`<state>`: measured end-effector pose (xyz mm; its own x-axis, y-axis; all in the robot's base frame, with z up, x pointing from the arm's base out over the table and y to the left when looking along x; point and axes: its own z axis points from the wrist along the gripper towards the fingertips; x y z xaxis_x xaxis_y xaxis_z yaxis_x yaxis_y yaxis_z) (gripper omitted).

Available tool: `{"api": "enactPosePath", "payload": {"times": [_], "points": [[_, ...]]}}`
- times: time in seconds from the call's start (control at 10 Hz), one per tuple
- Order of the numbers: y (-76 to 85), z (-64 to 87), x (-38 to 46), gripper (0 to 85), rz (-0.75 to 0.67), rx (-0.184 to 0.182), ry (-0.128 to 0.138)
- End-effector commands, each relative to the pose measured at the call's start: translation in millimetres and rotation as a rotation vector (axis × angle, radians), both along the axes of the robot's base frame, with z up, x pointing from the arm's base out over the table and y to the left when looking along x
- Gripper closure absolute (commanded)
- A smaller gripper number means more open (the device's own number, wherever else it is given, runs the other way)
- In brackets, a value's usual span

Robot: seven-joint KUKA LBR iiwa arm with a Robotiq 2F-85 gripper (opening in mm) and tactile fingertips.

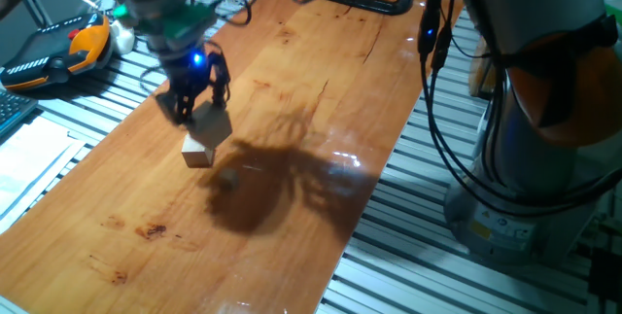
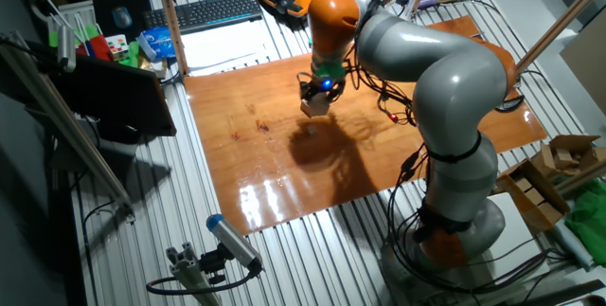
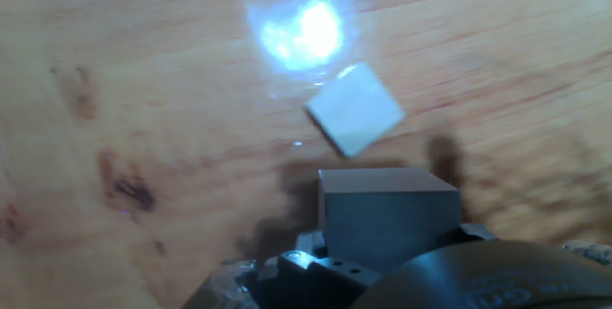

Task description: Pick up the small block on the left and move it to the right

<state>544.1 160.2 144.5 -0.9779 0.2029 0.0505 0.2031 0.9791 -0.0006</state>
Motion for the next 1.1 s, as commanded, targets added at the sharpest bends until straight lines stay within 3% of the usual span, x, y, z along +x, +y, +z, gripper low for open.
{"api": "enactPosePath", "payload": {"times": [0.0, 0.4, 0.6, 0.7, 1.0], "points": [[37.6, -6.5, -0.1, 84.3, -0.012, 0.007, -0.008], [43.3, -28.1, -2.6, 84.3, -0.083, 0.024, -0.054], [44.0, -45.1, 0.9, 84.3, -0.069, 0.007, -0.078], [43.9, -52.9, 2.8, 84.3, -0.068, 0.022, -0.085], [43.5, -59.9, 4.3, 83.7, -0.067, 0.032, -0.103]]}}
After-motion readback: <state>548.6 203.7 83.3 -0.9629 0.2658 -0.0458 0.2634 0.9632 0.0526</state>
